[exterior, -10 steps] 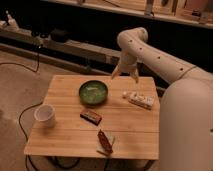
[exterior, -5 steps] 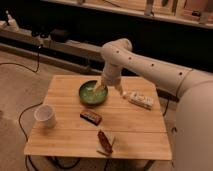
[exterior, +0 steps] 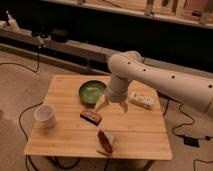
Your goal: Move the arm in a circular motion
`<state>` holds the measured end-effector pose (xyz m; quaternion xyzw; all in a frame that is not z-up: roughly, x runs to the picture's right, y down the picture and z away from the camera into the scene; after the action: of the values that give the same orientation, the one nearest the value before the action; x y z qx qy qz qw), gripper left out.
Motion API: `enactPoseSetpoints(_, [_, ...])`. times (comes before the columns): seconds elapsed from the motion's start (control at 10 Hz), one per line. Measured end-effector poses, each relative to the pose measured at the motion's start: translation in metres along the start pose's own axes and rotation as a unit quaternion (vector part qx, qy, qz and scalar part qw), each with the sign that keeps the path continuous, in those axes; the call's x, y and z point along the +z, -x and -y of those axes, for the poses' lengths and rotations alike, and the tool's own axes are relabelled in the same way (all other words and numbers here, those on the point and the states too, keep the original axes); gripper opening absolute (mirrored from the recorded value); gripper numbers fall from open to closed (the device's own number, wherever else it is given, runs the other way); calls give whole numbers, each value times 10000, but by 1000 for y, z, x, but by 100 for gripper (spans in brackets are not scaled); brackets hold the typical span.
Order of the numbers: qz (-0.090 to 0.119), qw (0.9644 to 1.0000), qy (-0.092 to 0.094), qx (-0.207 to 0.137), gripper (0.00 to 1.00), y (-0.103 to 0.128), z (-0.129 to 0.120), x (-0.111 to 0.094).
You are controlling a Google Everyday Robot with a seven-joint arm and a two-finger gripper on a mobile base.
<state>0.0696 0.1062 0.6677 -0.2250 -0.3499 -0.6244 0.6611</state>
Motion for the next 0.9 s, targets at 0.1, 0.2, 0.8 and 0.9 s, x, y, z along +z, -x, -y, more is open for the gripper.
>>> enactPoseSetpoints(0.1, [-13,9995,103,284,80,5,-33,-9])
enactPoseSetpoints(0.2, [-38,9979,190,614,80,9,-67,-19])
enactPoseSetpoints(0.8, [-426,9795,289,1947,80,-47,-182,-76])
enactPoseSetpoints(0.9, [-623,9754,312,2089,80,-75,-192,-87])
